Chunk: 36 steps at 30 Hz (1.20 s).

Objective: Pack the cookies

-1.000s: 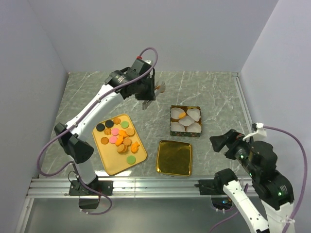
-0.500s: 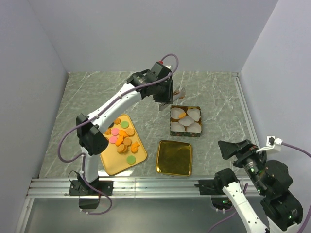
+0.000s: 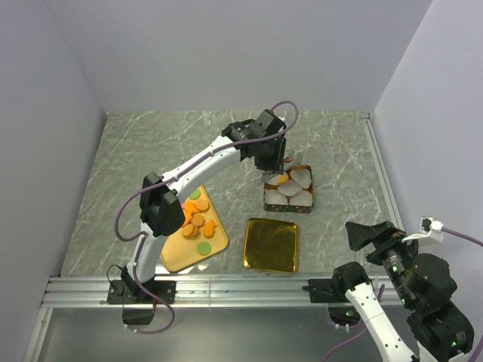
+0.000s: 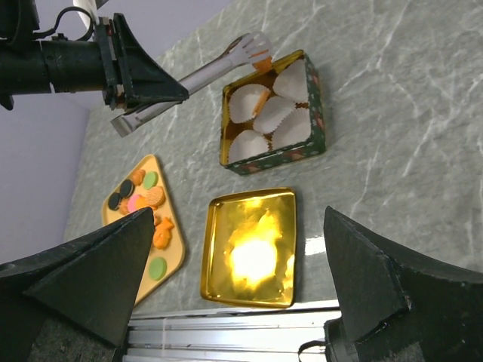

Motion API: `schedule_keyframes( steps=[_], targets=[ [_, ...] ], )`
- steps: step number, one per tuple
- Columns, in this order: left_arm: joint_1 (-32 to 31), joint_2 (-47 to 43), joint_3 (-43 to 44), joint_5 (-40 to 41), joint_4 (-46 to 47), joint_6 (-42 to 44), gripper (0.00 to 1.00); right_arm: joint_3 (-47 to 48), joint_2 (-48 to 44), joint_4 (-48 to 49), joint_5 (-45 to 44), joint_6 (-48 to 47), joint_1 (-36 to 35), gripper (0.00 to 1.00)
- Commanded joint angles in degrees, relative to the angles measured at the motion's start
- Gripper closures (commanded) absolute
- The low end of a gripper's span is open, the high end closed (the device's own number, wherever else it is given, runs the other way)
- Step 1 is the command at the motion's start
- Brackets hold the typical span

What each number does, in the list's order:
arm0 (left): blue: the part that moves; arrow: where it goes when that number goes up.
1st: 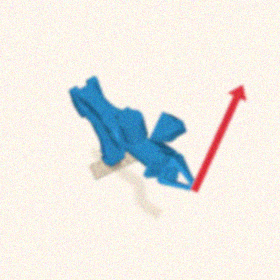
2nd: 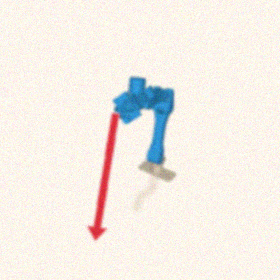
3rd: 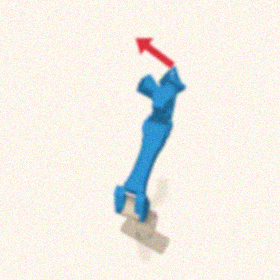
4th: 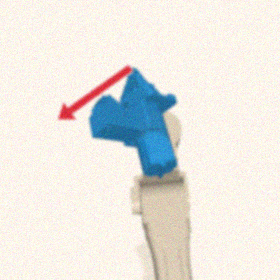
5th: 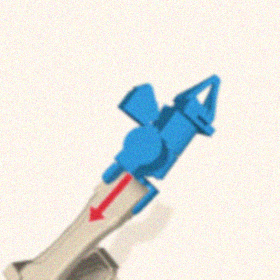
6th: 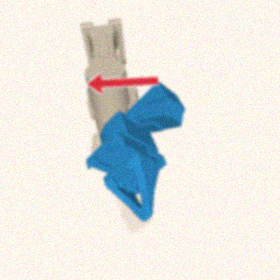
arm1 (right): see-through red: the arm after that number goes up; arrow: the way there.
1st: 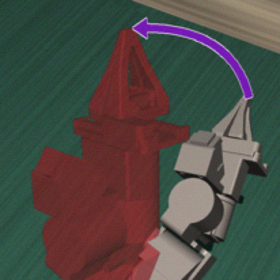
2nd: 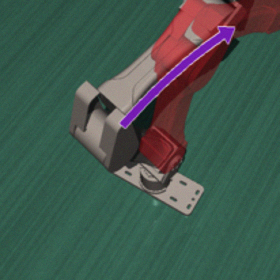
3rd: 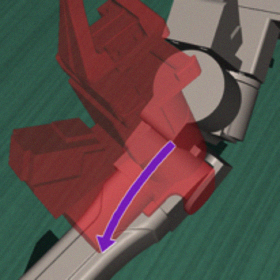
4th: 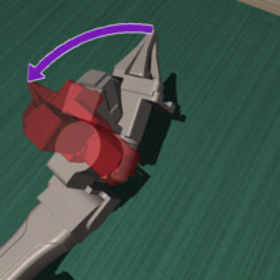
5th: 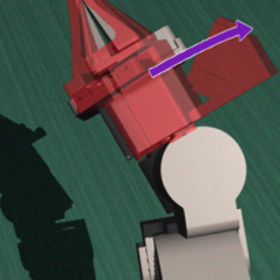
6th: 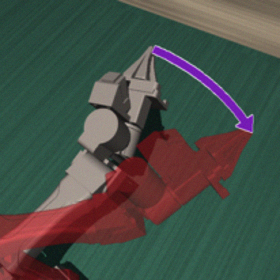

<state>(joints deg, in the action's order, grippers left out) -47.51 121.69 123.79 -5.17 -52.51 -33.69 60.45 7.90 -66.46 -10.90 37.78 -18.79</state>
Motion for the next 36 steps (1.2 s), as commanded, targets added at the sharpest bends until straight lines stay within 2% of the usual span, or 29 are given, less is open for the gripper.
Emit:
schedule_keyframes(
  steps=[1, 15, 21, 36],
  targets=[
    [-1.0, 0.0, 2.3, -0.7, 3.2, -0.1, 0.78, 0.9, -0.1, 0.4, -2.5, -1.5, -0.3, 0.00],
    [-1.5, 3.1, 2.8, -2.2, 4.6, -0.9, 0.74, -0.2, -0.3, -0.1, -3.6, -1.7, -0.3, 0.00],
    [-1.8, 3.6, 2.8, -2.0, 4.7, -0.8, 0.65, -0.2, -1.0, -0.3, -4.3, -1.3, -0.4, 0.00],
    [-1.9, 3.0, 3.2, -2.7, 5.2, -0.8, 0.53, -0.4, -0.9, -0.3, -4.3, -0.7, -0.3, 0.00]
  ],
)
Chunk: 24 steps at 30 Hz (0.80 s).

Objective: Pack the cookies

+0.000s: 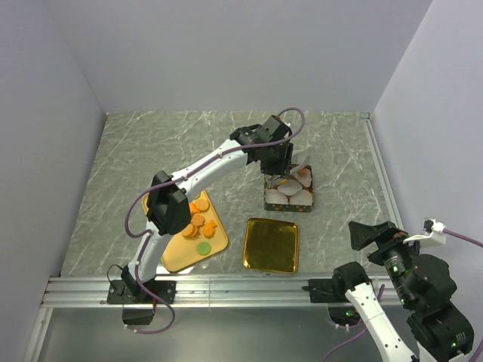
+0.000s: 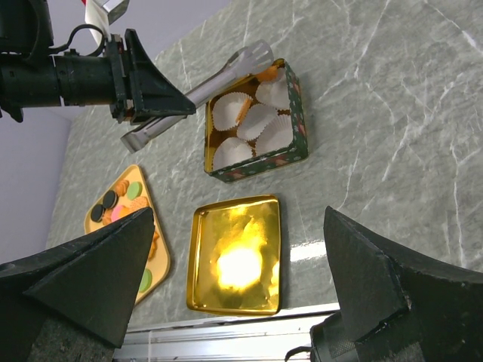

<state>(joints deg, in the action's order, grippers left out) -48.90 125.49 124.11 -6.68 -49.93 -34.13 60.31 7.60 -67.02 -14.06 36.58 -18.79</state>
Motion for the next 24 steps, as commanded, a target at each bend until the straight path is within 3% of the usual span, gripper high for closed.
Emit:
schedule_keyframes(
  steps=[1, 14, 24],
  targets=[
    [-0.5, -0.8, 3.1, -1.2, 2.6, -0.4, 0.53, -0.3, -0.6, 0.1, -1.2, 0.6, -0.3, 0.00],
    [-0.3, -3.1, 6.1, 0.0, 1.0, -0.5, 0.51, -1.2, -0.7, 1.0, 0.7, 1.4, -0.4, 0.00],
    [3.2, -12.2, 0.2, 5.5, -1.3, 0.6, 0.52, -4.7, 1.1, 5.8, 6.2, 1.0, -0.3, 0.00]
  ],
)
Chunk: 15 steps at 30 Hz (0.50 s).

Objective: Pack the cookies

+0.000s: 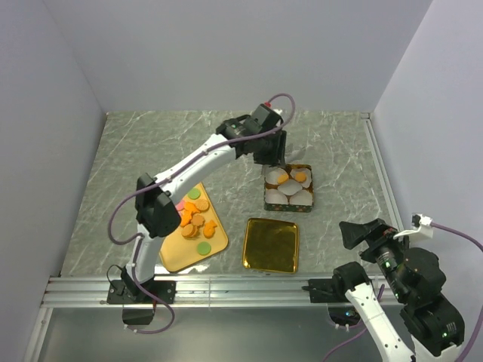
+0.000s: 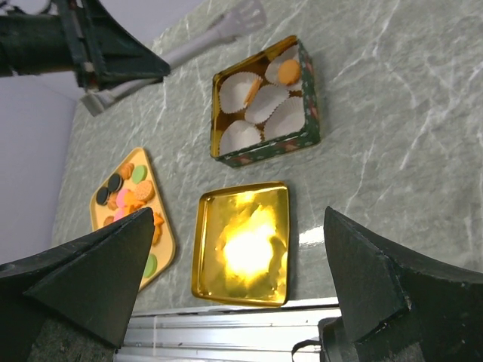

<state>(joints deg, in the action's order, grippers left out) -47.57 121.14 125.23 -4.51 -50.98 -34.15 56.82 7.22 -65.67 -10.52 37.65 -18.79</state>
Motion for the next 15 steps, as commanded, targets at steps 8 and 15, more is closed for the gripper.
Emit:
schedule_keyframes(
  steps=[8, 15],
  targets=[
    [6.1, -17.8, -11.7, 7.9, -2.3, 0.9, 0.53, -4.9, 7.0, 12.5, 10.2, -1.1, -0.3, 0.00],
    [9.1, -30.2, -25.5, 12.3, -4.0, -0.7, 0.53, -8.6, 15.4, 19.9, 18.3, -1.0, -0.3, 0.00]
  ],
)
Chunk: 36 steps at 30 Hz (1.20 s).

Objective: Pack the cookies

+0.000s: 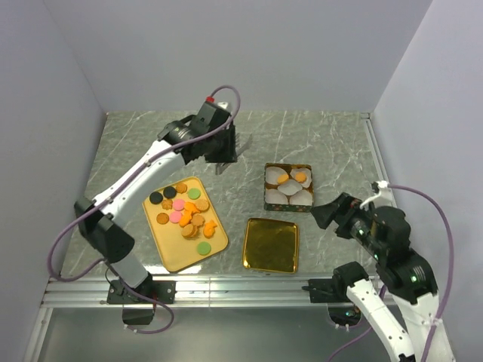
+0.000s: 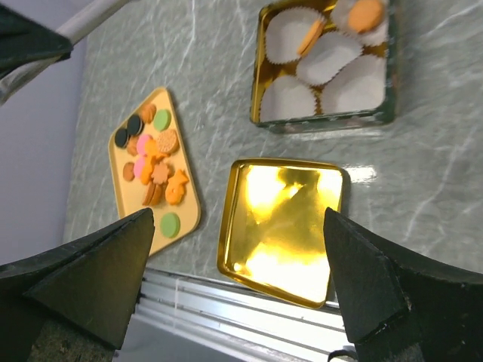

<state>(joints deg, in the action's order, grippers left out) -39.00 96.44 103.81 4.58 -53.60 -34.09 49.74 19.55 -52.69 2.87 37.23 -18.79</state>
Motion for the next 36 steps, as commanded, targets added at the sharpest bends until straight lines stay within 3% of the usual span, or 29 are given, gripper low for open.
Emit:
schedule_keyframes(
  steps=[1, 13, 17, 24, 36],
  targets=[
    [0.6, -6.9, -6.0, 4.9, -1.9, -1.1, 0.53, -1.7, 3.8, 9.2, 5.3, -0.7, -0.3, 0.00],
    [2.5, -28.9, -33.6, 7.5, -6.5, -8.7, 0.52, -5.3, 19.1, 24.5, 15.7, -1.2, -0.3, 0.00],
    [2.6, -32.5, -37.7, 6.8, -7.3, -10.3, 0.52, -6.9, 19.6, 27.5, 16.5, 1.4, -0.9, 0.00],
    [2.6, -34.4, -39.6, 4.5, -7.0, -8.1, 0.50, -8.6, 18.3, 26.2, 16.8, 0.0, -0.8, 0.00],
    [2.6, -30.2, -38.9, 3.6, -8.5, -1.2, 0.51, -9.7, 15.5, 23.9, 15.1, -1.5, -0.8, 0.00]
  ],
)
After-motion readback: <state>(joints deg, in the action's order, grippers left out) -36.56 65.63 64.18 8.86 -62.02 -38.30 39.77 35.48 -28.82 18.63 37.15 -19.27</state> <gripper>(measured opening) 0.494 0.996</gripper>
